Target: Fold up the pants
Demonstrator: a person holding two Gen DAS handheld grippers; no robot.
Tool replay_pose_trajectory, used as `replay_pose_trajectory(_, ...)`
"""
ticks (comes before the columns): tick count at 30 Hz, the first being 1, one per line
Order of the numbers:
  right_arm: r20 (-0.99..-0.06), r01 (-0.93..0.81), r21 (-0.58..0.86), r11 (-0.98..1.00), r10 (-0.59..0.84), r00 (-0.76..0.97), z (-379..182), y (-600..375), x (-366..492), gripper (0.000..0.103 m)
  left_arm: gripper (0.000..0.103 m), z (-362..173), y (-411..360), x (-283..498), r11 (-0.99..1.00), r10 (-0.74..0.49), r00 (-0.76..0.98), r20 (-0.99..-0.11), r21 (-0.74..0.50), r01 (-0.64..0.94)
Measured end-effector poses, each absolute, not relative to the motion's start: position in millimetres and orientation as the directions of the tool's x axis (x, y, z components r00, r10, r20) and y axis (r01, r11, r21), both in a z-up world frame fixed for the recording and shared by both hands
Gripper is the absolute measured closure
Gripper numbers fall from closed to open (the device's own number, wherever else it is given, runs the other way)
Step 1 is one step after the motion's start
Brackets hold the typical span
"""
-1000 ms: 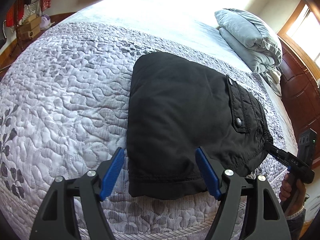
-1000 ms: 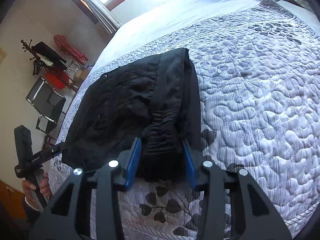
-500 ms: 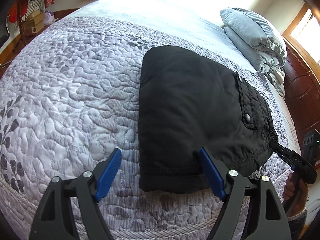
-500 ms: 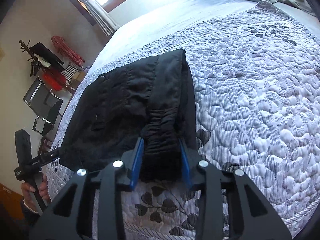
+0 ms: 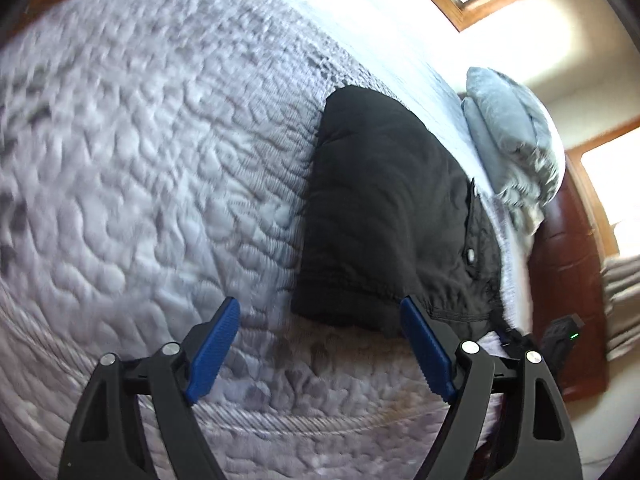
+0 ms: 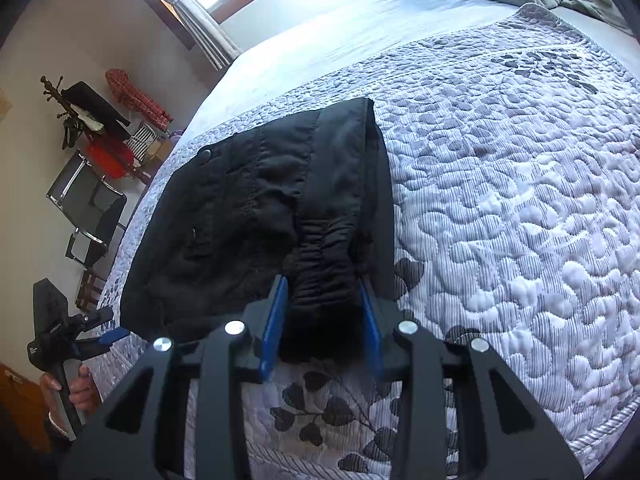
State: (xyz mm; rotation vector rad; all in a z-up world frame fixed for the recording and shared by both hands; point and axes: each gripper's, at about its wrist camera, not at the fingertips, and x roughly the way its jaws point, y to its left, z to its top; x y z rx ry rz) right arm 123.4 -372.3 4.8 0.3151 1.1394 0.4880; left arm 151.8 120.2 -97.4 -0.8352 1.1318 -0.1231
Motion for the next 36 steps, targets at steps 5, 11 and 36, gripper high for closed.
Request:
replay_pose_trajectory(5,-0.779,-0.191,0.499,0.845,0.534,0.329,1.3,-375.1,124.3,0.069,0.022,-128.4,116.4,158.5,0.516,-0.629,0.433,-0.645,-0.764,-0.388)
replay_pose_trajectory(11,-0.775,-0.192,0.507,0.840,0.542,0.324,1.9,-376.3,128.6,0.068,0.041,-127.3,104.5,175.9,0.562,-0.595,0.433,-0.677,-0.735,-0.379)
replay_pose_trajectory(36,-0.731,-0.144,0.594,0.791,0.606,0.313,2.3,-385.5,108.4,0.065,0.041,-100.7,88.8,165.2,0.736,-0.424,0.449,-0.786,-0.588,-0.336)
